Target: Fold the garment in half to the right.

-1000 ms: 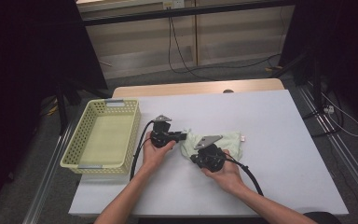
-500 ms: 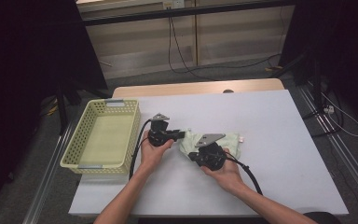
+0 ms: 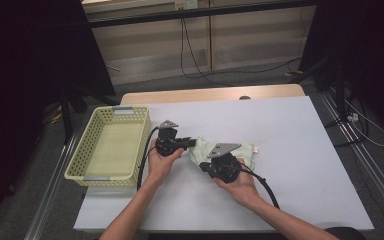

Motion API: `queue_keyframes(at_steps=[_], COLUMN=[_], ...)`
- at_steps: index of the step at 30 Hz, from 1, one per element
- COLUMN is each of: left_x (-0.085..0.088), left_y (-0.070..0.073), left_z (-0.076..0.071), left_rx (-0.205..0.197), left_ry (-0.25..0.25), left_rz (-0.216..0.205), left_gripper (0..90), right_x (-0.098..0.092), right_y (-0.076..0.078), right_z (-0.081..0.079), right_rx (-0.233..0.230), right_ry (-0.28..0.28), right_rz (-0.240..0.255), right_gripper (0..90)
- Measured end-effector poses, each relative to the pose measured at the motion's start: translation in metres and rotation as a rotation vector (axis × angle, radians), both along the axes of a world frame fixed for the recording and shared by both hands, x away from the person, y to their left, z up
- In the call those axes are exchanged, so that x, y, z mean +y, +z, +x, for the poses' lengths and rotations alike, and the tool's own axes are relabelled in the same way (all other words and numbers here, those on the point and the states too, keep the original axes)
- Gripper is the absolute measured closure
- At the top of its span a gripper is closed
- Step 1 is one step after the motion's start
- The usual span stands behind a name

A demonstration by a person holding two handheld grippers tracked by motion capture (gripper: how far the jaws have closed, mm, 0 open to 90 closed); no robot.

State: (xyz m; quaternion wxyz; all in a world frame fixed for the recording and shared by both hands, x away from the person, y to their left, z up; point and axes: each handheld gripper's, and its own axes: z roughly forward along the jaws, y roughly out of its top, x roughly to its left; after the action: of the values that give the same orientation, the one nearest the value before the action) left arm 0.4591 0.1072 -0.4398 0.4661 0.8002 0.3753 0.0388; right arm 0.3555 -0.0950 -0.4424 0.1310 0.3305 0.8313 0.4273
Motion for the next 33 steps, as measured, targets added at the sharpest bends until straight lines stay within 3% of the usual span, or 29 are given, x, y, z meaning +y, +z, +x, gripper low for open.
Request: queue_keyframes(at_steps=[15, 26, 33], left_x=[0.005, 0.019, 0.024], left_y=[0.006, 0.025, 0.025], left_z=[0.001, 0.001, 0.004], left_rx=[-0.016, -0.022, -0.024], left_ry=[0.028, 0.056, 0.074], left_rz=[0.017, -0.003, -0.009], left_gripper=[77.7, 77.7, 77.7], right_x=[0.008, 0.016, 0.022], right_y=[0.011, 0.026, 0.032], right_z=[0.004, 0.008, 0.011], right_rx=[-0.015, -0.038, -0.049], right_ry=[0.004, 0.007, 0.012], right_rz=[0.025, 0.065, 0.070], right_gripper=[88.5, 88.5, 88.5])
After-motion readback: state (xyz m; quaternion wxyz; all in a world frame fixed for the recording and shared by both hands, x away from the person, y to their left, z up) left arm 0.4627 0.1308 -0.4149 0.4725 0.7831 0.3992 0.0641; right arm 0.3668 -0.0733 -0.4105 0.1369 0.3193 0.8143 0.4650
